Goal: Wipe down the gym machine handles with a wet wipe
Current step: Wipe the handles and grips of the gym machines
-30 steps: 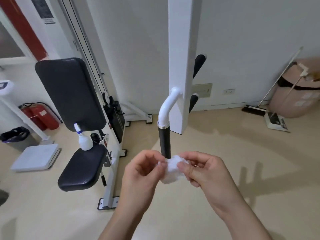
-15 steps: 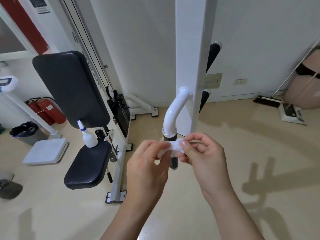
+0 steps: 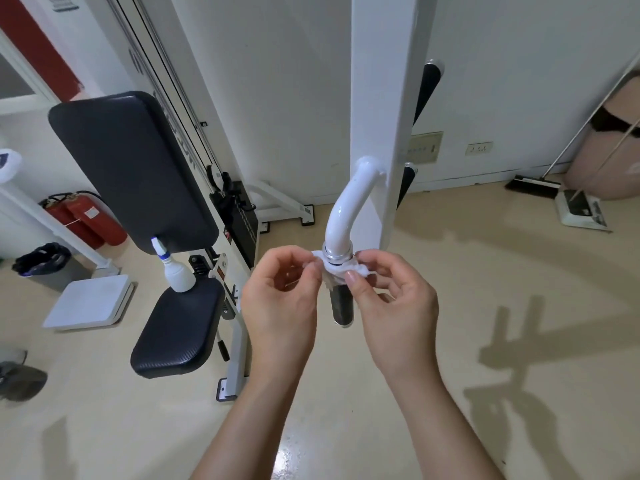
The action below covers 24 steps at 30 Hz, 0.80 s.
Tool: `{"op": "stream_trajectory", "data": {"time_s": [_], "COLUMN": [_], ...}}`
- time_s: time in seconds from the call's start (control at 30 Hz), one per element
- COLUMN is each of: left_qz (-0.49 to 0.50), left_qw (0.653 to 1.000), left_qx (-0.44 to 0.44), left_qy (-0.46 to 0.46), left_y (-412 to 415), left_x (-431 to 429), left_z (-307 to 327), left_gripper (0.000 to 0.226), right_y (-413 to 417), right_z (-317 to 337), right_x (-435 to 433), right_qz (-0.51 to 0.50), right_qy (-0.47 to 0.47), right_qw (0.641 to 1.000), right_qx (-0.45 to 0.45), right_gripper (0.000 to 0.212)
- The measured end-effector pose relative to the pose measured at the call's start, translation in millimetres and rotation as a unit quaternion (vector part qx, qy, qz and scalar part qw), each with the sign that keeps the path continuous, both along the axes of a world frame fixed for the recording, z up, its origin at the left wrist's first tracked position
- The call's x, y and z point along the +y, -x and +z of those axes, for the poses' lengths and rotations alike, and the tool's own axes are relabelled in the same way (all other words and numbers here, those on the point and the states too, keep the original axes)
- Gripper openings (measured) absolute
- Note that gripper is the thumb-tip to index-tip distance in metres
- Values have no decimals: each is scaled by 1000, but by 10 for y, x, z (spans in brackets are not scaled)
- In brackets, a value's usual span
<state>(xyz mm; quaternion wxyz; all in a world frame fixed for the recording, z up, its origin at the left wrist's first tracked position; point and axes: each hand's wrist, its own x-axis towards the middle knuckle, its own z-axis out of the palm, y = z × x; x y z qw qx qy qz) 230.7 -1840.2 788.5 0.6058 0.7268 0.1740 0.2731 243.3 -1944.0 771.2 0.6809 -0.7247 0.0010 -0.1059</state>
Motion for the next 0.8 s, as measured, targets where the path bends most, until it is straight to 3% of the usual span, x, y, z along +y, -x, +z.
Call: {"op": "stream_trajectory", "data": {"time_s": [0.17, 0.3, 0.43, 0.53, 0.63, 0.7, 0.8], "left_qz": [-38, -65, -102, -223, -296, -264, -129], "left_qw": [999, 993, 995, 971, 948, 959, 991], "left_qx": [-15, -4, -3, 16, 26, 16, 1], "left_qy": [10, -100, -7, 85, 115, 103, 45], "left_y": [72, 164, 34, -122, -209, -176, -94], "left_x": [-94, -190, -122, 152, 325, 239, -38], "left_z": [-25, -220, -179, -49, 16, 4, -108], "left_gripper": [19, 45, 41, 37, 38, 40, 41], "right_y": [-92, -130, -140, -155, -143, -126, -131], "right_z": [81, 132, 217, 261, 279, 278, 277], "right_x": [-29, -100, -167, -150, -100, -66, -40], "right_qz": [25, 32, 80, 75, 65, 55, 46], "right_qy": [27, 61, 124, 128, 135, 157, 192], "right_qw": [999, 998, 989, 989, 989, 986, 979], "right_qx": [13, 7, -13, -10, -13, -28, -48], "right_gripper": [12, 10, 11, 7, 14, 17, 20]}}
